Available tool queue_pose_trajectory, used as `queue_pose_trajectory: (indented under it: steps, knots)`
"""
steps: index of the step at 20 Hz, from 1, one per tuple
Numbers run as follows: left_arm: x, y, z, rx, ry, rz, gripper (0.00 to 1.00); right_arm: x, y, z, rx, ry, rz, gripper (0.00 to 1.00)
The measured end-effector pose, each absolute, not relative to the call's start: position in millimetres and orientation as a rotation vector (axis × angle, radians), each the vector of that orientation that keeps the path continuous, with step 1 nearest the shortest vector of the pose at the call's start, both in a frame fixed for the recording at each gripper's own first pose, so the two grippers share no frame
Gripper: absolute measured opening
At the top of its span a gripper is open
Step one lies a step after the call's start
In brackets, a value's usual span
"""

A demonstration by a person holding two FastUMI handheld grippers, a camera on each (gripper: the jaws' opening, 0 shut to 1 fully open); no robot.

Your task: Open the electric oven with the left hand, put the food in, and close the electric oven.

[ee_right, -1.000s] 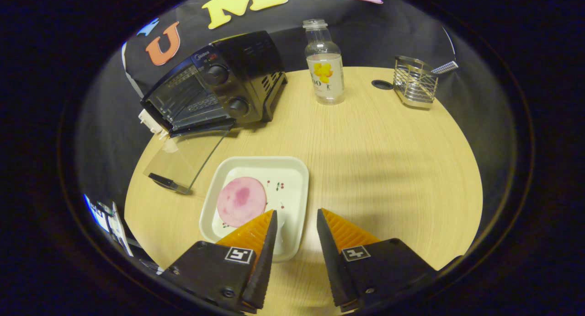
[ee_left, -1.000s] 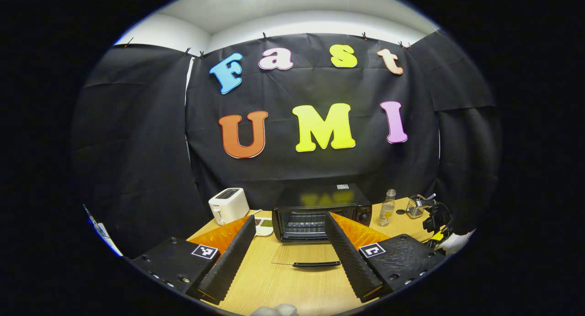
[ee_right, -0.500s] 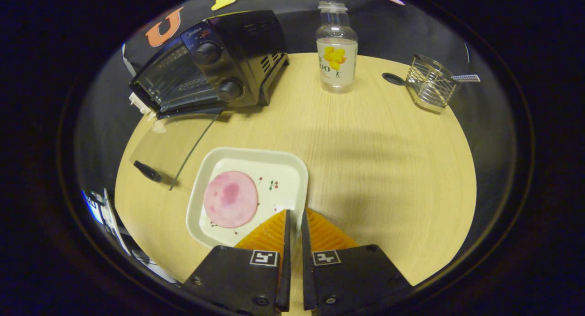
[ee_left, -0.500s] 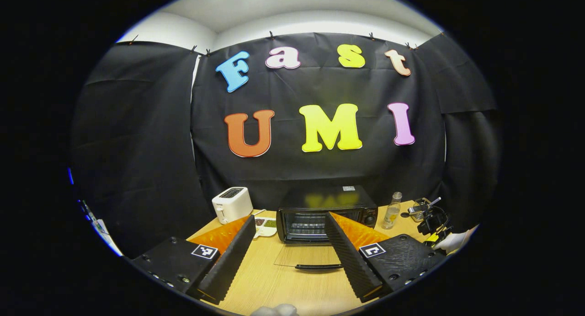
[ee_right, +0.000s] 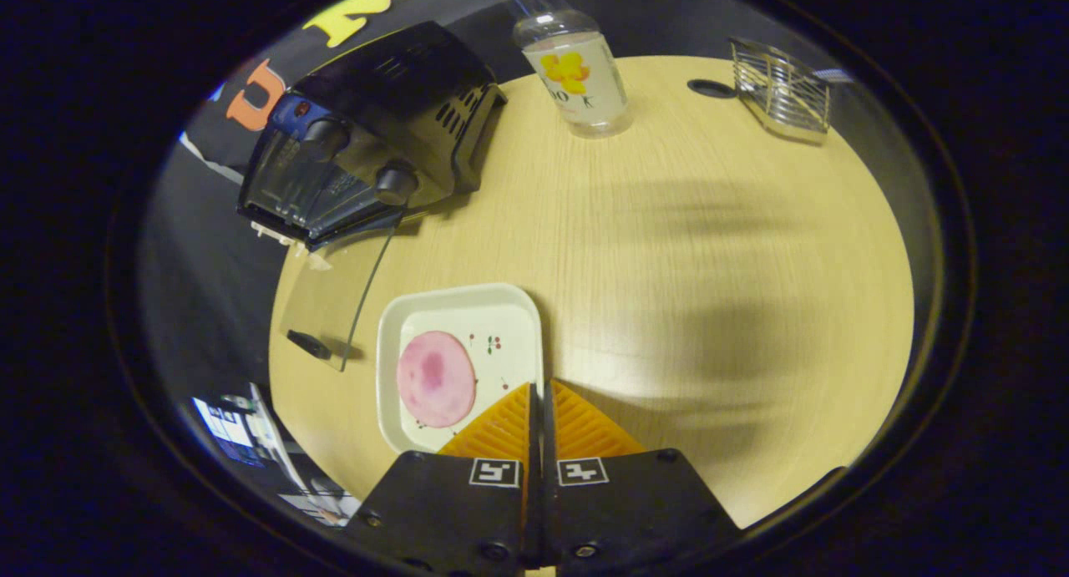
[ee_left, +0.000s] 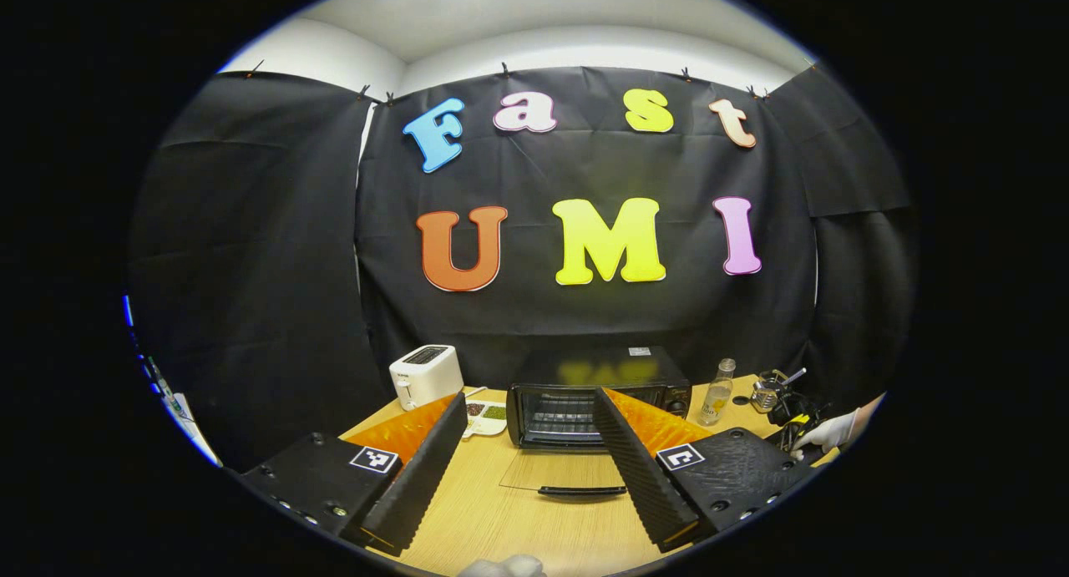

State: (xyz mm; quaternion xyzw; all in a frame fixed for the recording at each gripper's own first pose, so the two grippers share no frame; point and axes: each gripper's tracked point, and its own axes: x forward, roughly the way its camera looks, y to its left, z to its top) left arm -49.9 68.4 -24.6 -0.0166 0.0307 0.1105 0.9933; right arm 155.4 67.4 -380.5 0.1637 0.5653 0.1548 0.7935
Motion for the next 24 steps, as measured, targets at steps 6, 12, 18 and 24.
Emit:
queue_pose_trajectory:
  steps: [6,12,18,24]
  knots:
    - [-60.3,70.2,-32.6,-0.025,0.092,0.24,0.96,140.0,56.1,-377.0,0.607,1.202,0.356,0.0]
    - [-65.1,63.6,-29.2,-0.027,0.096,0.196,0.96,140.7,41.5,-334.6,0.64,1.061,0.302,0.04]
    - [-73.0,66.3,-27.1,-0.026,0.092,0.152,0.96,126.4,61.7,-289.6,0.69,0.959,0.276,0.04]
    - [-86.5,73.5,-28.4,-0.02,0.113,0.127,0.96,107.1,151.7,-270.2,0.83,0.892,0.289,0.0]
